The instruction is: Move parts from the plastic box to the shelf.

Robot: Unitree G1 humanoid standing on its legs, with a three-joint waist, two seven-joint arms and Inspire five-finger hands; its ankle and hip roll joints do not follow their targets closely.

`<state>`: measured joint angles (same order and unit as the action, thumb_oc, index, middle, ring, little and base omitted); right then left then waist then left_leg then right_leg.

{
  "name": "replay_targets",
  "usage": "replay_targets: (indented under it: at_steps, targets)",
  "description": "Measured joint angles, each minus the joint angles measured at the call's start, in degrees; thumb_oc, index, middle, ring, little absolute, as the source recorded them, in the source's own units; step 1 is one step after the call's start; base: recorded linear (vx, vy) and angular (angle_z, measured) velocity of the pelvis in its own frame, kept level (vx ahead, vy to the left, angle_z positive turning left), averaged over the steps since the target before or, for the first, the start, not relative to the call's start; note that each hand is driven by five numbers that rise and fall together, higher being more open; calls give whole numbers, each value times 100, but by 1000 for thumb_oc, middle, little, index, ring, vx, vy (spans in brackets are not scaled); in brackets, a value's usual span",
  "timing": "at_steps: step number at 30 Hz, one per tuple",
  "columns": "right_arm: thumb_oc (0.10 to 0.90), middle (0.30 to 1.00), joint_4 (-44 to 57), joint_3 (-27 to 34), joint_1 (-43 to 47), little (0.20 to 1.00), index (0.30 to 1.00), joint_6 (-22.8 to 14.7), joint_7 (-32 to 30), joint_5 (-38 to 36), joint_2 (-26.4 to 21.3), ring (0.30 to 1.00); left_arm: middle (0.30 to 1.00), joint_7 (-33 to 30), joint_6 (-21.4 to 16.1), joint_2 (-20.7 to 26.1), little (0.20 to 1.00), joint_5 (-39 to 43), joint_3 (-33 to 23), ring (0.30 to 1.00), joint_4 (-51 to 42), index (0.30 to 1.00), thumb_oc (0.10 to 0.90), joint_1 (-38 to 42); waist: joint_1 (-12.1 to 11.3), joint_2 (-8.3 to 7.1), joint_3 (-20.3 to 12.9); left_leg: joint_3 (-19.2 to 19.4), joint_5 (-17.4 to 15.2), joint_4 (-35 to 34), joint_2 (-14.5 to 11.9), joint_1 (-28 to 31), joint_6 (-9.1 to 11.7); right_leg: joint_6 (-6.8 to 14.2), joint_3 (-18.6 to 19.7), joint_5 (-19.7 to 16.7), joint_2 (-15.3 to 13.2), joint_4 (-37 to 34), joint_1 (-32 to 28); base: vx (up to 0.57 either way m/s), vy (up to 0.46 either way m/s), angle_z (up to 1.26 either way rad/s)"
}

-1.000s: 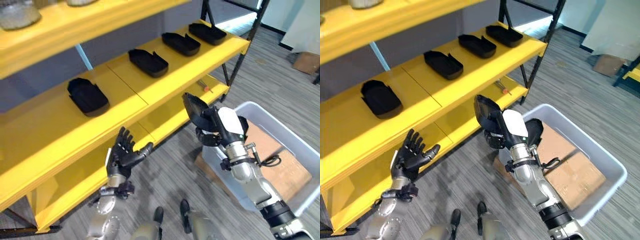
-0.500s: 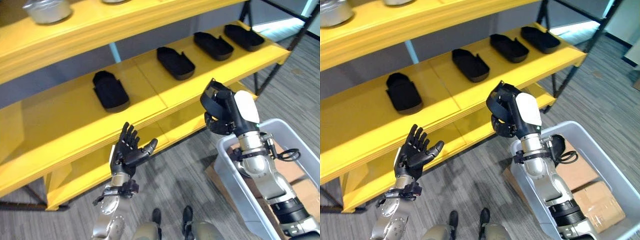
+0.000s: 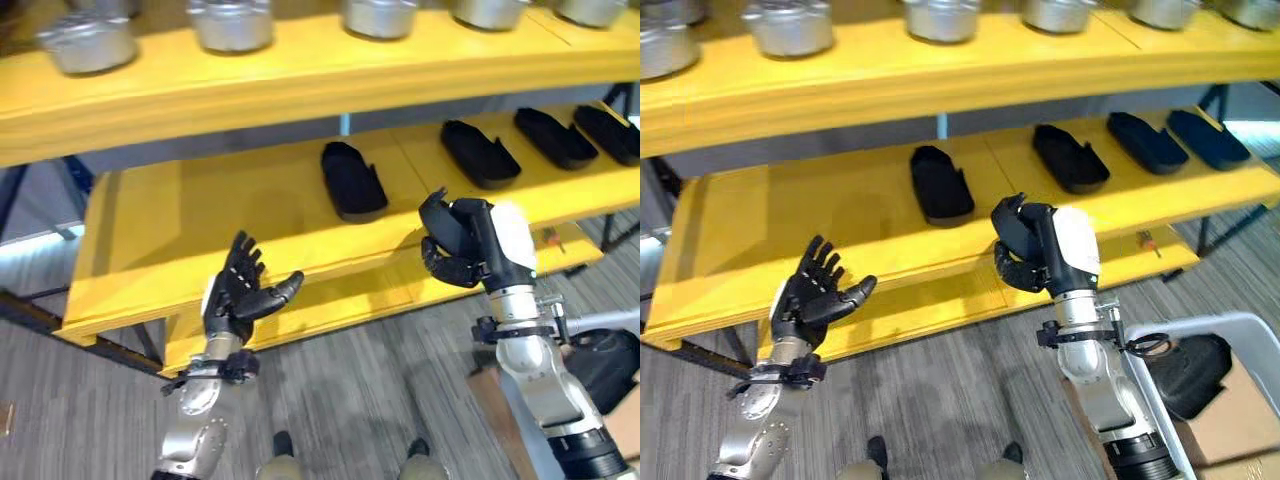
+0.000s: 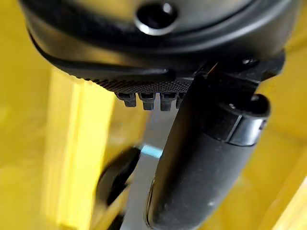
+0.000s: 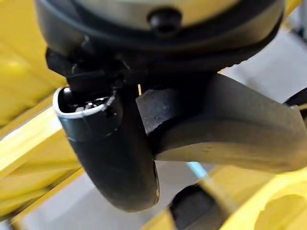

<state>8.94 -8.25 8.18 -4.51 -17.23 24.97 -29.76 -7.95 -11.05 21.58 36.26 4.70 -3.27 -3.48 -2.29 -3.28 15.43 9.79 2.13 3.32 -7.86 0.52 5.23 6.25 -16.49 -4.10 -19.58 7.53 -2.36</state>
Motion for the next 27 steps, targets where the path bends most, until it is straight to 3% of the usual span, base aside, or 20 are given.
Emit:
replay_targets:
  at_steps: [3, 10, 13, 23, 27]
  targets:
    - [400, 300, 0, -57, 227, 300, 300, -8, 17, 89, 19, 300, 1000, -75, -13, 7, 1000, -77, -91, 1000, -4, 1000, 900, -77, -131, -89, -53, -87, 5, -7, 15, -69, 5, 96, 16, -61, 15, -176, -69, 72, 99, 16]
    - [400, 300, -14, -220, 714, 300, 300, 25, 32, 201, 18, 300, 1000, -72, -10, -50, 1000, -119, -25, 1000, -14, 1000, 900, -258, -190, -391, -267, -170, 44, -4, 6, -255, 55, 171, -136, -87, 84, -557, -157, 71, 41, 4]
    - [400, 300, -55, -491, 1048, 300, 300, 99, 105, 200, -9, 300, 1000, -76, -12, -48, 1000, -123, -41, 1000, -15, 1000, 900, -222, -283, -515, -350, -304, 51, 38, 8, -364, 72, 377, -230, 60, 81, -575, -204, 68, 3, 19]
    - [400, 300, -781, -1455, 1950, 300, 300, 82, 454, 430, -201, 300, 1000, -304, -16, -66, 1000, -178, -159, 1000, -6, 1000, 900, -320, -758, -623, -440, -566, 144, 26, 24, -607, 60, 471, -493, 93, 105, -635, -201, 50, -8, 15]
    - [400, 300, -1676, -1892, 2513, 300, 300, 86, 527, 431, -172, 300, 1000, -300, -25, -65, 1000, -177, -198, 1000, -10, 1000, 900, -423, -930, -679, -477, -753, 220, 10, 74, -805, 99, 493, -738, 78, 107, -706, -200, 24, -27, 24]
